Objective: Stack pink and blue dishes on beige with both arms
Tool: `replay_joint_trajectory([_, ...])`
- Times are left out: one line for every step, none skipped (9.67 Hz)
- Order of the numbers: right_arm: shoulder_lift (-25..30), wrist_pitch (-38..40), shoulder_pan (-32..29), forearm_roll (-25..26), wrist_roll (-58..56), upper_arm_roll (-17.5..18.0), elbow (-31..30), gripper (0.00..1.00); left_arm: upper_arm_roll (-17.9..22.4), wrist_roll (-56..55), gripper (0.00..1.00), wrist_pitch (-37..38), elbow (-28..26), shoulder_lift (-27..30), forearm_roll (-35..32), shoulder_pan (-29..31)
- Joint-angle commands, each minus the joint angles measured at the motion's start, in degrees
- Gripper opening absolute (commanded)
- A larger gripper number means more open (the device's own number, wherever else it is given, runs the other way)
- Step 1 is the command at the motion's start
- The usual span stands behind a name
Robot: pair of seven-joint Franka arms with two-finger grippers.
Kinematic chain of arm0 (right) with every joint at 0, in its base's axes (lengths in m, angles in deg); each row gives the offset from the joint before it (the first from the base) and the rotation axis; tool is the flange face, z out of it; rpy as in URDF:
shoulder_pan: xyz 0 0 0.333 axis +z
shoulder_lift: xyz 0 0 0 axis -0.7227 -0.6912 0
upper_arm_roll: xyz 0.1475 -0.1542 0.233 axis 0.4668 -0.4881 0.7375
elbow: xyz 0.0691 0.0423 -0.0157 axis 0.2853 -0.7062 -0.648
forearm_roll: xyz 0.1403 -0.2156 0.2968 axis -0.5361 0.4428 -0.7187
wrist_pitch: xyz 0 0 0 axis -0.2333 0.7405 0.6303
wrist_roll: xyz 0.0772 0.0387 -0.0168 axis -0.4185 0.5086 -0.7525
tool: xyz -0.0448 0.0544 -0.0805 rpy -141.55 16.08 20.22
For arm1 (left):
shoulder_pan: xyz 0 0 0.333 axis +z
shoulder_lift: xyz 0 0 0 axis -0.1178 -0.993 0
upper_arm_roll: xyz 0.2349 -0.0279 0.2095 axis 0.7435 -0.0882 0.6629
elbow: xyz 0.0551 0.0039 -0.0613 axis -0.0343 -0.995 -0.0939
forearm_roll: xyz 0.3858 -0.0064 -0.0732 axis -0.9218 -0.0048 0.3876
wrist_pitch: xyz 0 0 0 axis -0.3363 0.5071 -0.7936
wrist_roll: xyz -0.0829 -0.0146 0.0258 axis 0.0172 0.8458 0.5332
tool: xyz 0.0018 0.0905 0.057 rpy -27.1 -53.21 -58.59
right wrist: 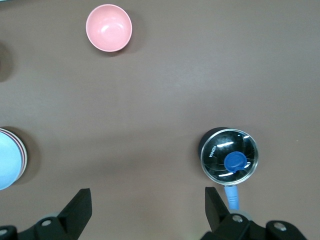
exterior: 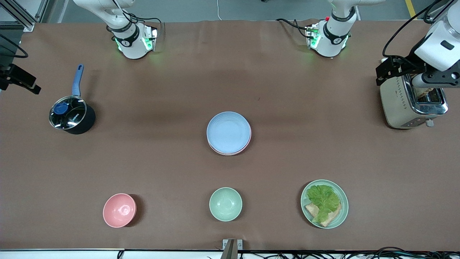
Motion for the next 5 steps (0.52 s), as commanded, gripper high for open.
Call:
replay_joint_trajectory([0.14, 1.63, -1.79, -0.41, -2.57, -0.14, 0.45, 1.00, -0.31, 0.62, 1.00, 0.13, 0.65, -1.15, -0.04, 0.09])
replay_joint_trajectory([0.14, 1.55, -1.88, -0.33, -2.22, -0.15, 0.45, 1.00, -0.31, 0.44, 1.00, 0.13, 0.57, -1.06, 0.65, 0.53])
replay_joint_trajectory([0.14, 1.63, -1.79, -0.24, -1.87, -0.15, 0.53, 1.00, -0.22, -0.51, 1.00, 0.22, 0.66, -1.23, 0.66, 0.44])
replay_joint_trajectory([0.05, 1.72, -1.97, -0.07, -2.21, -0.15, 0.80, 1.00, -0.22, -0.61, 1.00, 0.31, 0.49, -1.23, 0.66, 0.18])
replay_joint_trajectory([-0.04, 1.81, -1.97, -0.06, -2.21, -0.15, 1.06, 1.00, -0.22, -0.53, 1.00, 0.31, 0.40, -1.15, 0.57, 0.18])
